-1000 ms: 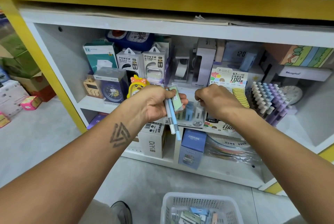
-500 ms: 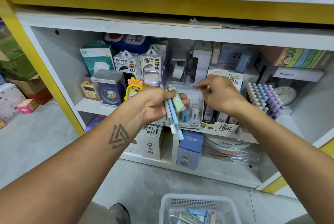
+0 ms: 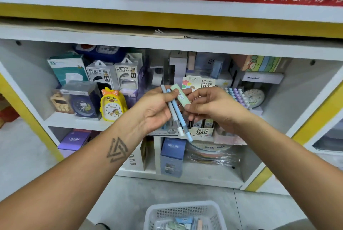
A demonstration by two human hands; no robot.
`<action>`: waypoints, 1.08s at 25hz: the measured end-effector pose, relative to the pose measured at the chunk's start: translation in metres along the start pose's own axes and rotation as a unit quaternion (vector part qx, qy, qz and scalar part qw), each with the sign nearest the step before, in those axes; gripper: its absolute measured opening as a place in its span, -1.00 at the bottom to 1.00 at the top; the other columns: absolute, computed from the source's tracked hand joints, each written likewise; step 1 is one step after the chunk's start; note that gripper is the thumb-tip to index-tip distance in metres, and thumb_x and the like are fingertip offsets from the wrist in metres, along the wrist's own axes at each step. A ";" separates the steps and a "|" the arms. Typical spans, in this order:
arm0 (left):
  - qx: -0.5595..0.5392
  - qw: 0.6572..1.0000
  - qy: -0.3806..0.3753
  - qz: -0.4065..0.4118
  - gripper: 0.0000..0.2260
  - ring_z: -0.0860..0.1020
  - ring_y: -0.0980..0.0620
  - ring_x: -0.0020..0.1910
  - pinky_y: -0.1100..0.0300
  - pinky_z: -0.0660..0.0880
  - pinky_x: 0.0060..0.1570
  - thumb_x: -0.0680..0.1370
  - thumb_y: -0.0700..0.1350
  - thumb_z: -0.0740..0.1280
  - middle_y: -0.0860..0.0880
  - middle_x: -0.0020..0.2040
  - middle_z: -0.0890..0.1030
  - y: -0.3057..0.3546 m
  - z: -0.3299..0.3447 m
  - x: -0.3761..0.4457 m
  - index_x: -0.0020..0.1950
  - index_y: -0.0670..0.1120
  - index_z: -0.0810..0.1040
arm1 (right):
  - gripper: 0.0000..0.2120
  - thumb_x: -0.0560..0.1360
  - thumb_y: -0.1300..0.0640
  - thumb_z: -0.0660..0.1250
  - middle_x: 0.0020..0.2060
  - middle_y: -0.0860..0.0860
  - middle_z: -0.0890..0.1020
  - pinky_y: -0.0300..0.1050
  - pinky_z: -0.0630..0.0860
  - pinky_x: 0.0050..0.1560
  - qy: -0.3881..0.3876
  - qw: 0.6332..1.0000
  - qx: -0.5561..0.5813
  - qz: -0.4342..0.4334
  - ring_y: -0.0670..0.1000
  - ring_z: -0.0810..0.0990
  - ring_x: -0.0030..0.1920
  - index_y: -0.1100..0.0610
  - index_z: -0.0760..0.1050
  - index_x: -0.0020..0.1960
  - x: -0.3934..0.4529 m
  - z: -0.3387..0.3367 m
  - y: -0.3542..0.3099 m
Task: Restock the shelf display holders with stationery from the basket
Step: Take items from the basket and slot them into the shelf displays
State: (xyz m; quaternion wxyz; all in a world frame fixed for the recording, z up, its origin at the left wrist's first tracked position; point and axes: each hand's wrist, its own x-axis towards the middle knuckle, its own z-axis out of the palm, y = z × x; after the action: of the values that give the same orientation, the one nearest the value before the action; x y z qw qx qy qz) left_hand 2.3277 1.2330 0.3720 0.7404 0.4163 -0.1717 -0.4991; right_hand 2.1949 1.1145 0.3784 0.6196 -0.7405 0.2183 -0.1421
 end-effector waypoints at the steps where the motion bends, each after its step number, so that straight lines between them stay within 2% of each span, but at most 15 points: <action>1: 0.007 1.000 0.003 0.002 -0.85 0.66 -0.26 0.08 -0.15 0.62 0.03 0.64 -0.36 0.19 -0.34 0.12 0.64 -0.003 0.003 0.001 0.20 -0.24 0.42 | -0.85 0.47 0.34 0.47 -0.24 0.22 0.71 -0.19 0.62 -0.30 0.020 1.000 -0.003 -0.003 0.06 0.65 -0.34 0.27 0.57 0.02 -0.001 -0.005 -0.001; 3: 0.050 0.998 0.024 0.003 -0.87 0.69 -0.25 0.00 -0.15 0.64 -0.06 0.65 -0.33 0.19 -0.36 0.07 0.65 -0.006 0.008 0.004 0.18 -0.26 0.43 | -0.89 0.50 0.34 0.44 -0.28 0.20 0.69 -0.16 0.60 -0.29 0.069 0.997 -0.027 -0.011 0.05 0.64 -0.35 0.25 0.60 0.02 -0.003 -0.020 -0.003; 5: 0.092 0.994 0.049 -0.010 -0.87 0.69 -0.17 -0.22 0.04 0.66 -0.29 0.67 -0.29 0.17 -0.35 0.03 0.66 -0.010 0.010 0.006 0.17 -0.27 0.44 | -0.88 0.52 0.32 0.43 -0.23 0.23 0.71 -0.16 0.61 -0.29 0.102 0.994 -0.031 -0.019 0.06 0.67 -0.34 0.24 0.60 0.05 -0.006 -0.039 -0.003; 7: 0.118 0.991 0.058 -0.038 -0.87 0.50 0.01 -0.48 0.28 0.42 -0.54 0.67 -0.23 0.18 -0.33 -0.05 0.62 -0.013 0.013 0.009 0.13 -0.24 0.48 | -0.85 0.48 0.34 0.46 -0.17 0.24 0.72 -0.20 0.65 -0.21 0.110 0.993 -0.018 -0.031 0.09 0.71 -0.26 0.24 0.64 0.05 -0.010 -0.054 -0.002; 8: 0.128 0.989 0.052 -0.058 -0.87 0.40 0.08 -0.53 0.32 0.31 -0.59 0.67 -0.19 0.21 -0.29 -0.11 0.60 -0.015 0.014 0.010 0.11 -0.22 0.50 | -0.83 0.46 0.35 0.48 -0.15 0.21 0.73 -0.21 0.65 -0.14 0.106 0.993 -0.024 -0.039 0.10 0.72 -0.19 0.22 0.68 0.03 -0.013 -0.059 0.000; 10: 0.155 0.984 0.031 -0.083 -0.85 0.30 0.15 -0.56 0.36 0.21 -0.63 0.62 -0.15 0.31 -0.21 -0.22 0.59 -0.018 0.015 0.014 0.11 -0.22 0.53 | -0.81 0.42 0.36 0.51 -0.15 0.13 0.75 -0.22 0.64 -0.03 0.095 0.993 -0.057 -0.051 0.07 0.73 -0.10 0.13 0.72 -0.03 -0.017 -0.062 0.003; 12: 0.181 0.980 0.016 -0.075 -0.85 0.30 0.17 -0.57 0.37 0.20 -0.63 0.55 -0.26 0.38 -0.19 -0.26 0.60 -0.021 0.015 0.015 0.08 -0.28 0.55 | -0.76 0.42 0.38 0.50 -0.14 0.05 0.76 -0.27 0.62 -0.02 0.085 0.991 -0.089 -0.058 0.01 0.73 -0.07 0.07 0.72 -0.05 -0.016 -0.061 0.005; 15: 0.234 0.971 0.048 -0.009 -0.82 0.32 0.13 -0.56 0.33 0.21 -0.60 0.46 -0.38 0.44 -0.21 -0.30 0.64 -0.023 0.009 0.013 0.04 -0.33 0.58 | -0.70 0.45 0.47 0.40 -0.08 0.11 0.75 -0.15 0.66 0.02 0.064 0.997 -0.029 -0.042 0.06 0.74 -0.02 0.17 0.67 0.07 -0.008 -0.059 0.003; 16: 0.257 0.964 0.066 0.013 -0.82 0.33 0.12 -0.56 0.33 0.20 -0.59 0.43 -0.38 0.48 -0.18 -0.32 0.65 -0.022 0.006 0.013 0.00 -0.30 0.59 | -0.71 0.48 0.47 0.36 -0.08 0.16 0.74 -0.13 0.68 -0.04 0.057 0.998 0.001 -0.027 0.10 0.74 -0.04 0.20 0.63 0.12 -0.006 -0.057 0.001; 19: 0.287 0.952 0.098 0.045 -0.85 0.33 0.10 -0.57 0.33 0.21 -0.57 0.39 -0.36 0.53 -0.15 -0.33 0.63 -0.018 -0.001 0.011 -0.11 -0.23 0.61 | -0.83 0.51 0.39 0.39 -0.15 0.23 0.73 -0.23 0.66 -0.23 0.063 0.998 0.015 -0.009 0.10 0.74 -0.18 0.28 0.60 0.10 0.004 -0.046 -0.002; 23: 0.293 0.945 0.133 0.051 -0.91 0.31 0.11 -0.59 0.31 0.19 -0.58 0.49 -0.35 0.43 -0.16 -0.29 0.63 -0.002 -0.014 0.009 -0.17 -0.19 0.61 | -0.86 0.49 0.36 0.44 -0.18 0.25 0.72 -0.20 0.67 -0.19 0.093 0.995 -0.019 -0.039 0.10 0.70 -0.24 0.29 0.63 0.05 0.019 -0.028 -0.004; 25: 0.344 0.918 0.185 0.075 -0.89 0.30 0.13 -0.62 0.33 0.19 -0.60 0.53 -0.34 0.34 -0.13 -0.30 0.60 0.013 -0.028 0.009 -0.15 -0.18 0.60 | -0.87 0.50 0.37 0.43 -0.23 0.22 0.71 -0.17 0.67 -0.17 0.127 0.987 -0.059 -0.075 0.10 0.69 -0.25 0.27 0.62 0.04 0.032 -0.018 -0.004; 27: 0.466 0.848 0.226 0.115 -0.82 0.36 0.14 -0.59 0.39 0.20 -0.62 0.52 -0.33 0.29 -0.04 -0.36 0.54 0.025 -0.047 0.008 -0.20 -0.12 0.60 | -0.88 0.51 0.37 0.43 -0.21 0.17 0.71 -0.17 0.67 -0.10 0.159 0.975 -0.107 -0.109 0.04 0.71 -0.23 0.21 0.62 0.00 0.046 -0.008 -0.003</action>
State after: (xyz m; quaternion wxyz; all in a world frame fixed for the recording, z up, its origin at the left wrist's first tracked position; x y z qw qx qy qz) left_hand 2.3777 1.2507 0.3627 0.5301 0.7909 -0.2585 -0.1634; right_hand 2.2318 1.0854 0.3804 0.4748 -0.7898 0.2464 -0.3002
